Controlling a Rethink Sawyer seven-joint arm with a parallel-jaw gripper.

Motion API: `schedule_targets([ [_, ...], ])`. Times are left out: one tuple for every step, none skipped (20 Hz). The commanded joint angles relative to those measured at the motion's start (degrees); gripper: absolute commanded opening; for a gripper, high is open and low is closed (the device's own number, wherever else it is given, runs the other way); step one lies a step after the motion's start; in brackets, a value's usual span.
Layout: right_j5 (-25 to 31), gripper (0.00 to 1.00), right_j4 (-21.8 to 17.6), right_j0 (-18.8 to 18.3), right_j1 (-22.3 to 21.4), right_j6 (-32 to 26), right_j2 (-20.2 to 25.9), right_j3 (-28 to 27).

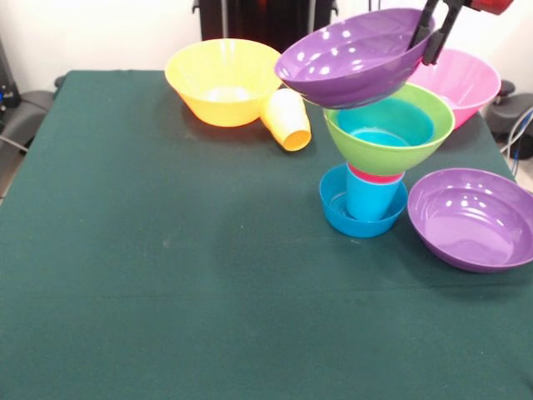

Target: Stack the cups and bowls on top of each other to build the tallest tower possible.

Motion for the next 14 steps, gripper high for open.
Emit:
schedule_targets([
  [10.4,0.0,0.5,1.6,3.3,12.9,-0.5,-5.2],
  [11.5,0.0,0.4,2.0,3.7,13.6,-1.0,-5.6],
  [11.9,0.0,0.4,2.4,3.9,14.0,-1.3,-5.9],
  [12.8,0.0,0.4,2.9,4.5,15.1,-1.9,-6.6],
  [13.4,0.0,0.3,3.2,4.8,15.3,-2.2,-7.2],
  [14.5,0.0,0.3,3.7,5.2,16.0,-2.7,-7.8],
  [14.9,0.0,0.2,4.0,5.3,16.4,-3.1,-8.0],
  [15.9,0.0,0.2,4.6,5.3,16.9,-3.8,-8.3],
  [16.4,0.0,0.1,4.8,5.3,17.0,-4.1,-8.4],
  [17.3,0.0,0.1,5.3,5.4,17.5,-4.6,-8.7],
  [17.2,0.0,0.1,5.6,5.6,17.7,-4.8,-8.6],
  [16.8,0.0,0.2,6.0,5.9,18.3,-4.9,-8.5],
  [16.4,0.0,0.4,6.3,6.2,18.7,-5.0,-8.5],
  [15.5,0.0,0.7,6.7,6.7,19.4,-5.0,-8.6],
])
